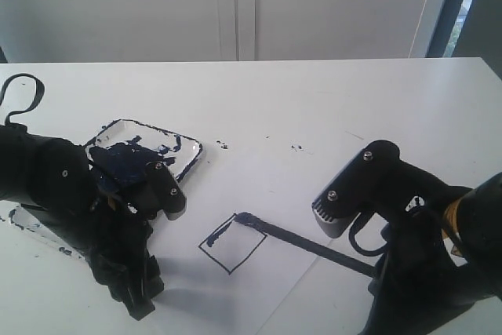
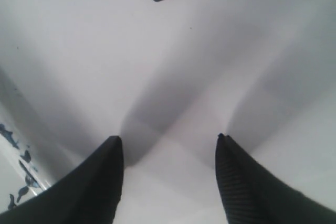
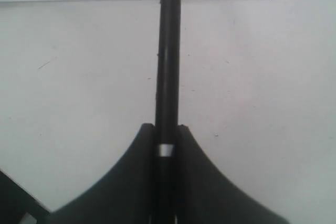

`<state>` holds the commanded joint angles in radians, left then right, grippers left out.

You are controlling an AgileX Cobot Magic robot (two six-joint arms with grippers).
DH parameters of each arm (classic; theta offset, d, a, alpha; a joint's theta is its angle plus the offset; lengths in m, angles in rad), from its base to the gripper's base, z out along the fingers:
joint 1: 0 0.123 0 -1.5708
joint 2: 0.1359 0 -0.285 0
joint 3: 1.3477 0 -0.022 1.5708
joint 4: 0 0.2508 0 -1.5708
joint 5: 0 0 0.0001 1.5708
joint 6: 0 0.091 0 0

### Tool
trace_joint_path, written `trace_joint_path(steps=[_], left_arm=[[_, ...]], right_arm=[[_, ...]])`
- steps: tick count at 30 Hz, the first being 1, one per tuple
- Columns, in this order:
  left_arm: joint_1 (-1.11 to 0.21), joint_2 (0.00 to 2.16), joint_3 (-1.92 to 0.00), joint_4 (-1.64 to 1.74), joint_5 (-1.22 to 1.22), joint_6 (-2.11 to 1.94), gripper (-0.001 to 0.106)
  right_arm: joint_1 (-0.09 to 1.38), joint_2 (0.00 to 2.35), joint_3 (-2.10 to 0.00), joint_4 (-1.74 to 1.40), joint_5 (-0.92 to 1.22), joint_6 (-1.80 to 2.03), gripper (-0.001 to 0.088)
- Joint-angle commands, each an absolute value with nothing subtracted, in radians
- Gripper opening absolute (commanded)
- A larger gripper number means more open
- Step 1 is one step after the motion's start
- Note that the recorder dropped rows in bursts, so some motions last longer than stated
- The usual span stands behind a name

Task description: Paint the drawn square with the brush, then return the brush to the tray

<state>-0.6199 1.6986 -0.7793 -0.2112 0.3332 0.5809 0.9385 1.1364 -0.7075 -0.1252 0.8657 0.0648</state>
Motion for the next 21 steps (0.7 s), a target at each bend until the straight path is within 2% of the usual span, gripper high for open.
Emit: trace_joint_path(steps=[21], left_arm=[[-0.620, 1.699, -0.779, -0.211, 0.333, 0.581, 0.057]], right_arm=[[0.939, 1.157, -0.707, 0.078, 0.901, -0.092, 0.0000]])
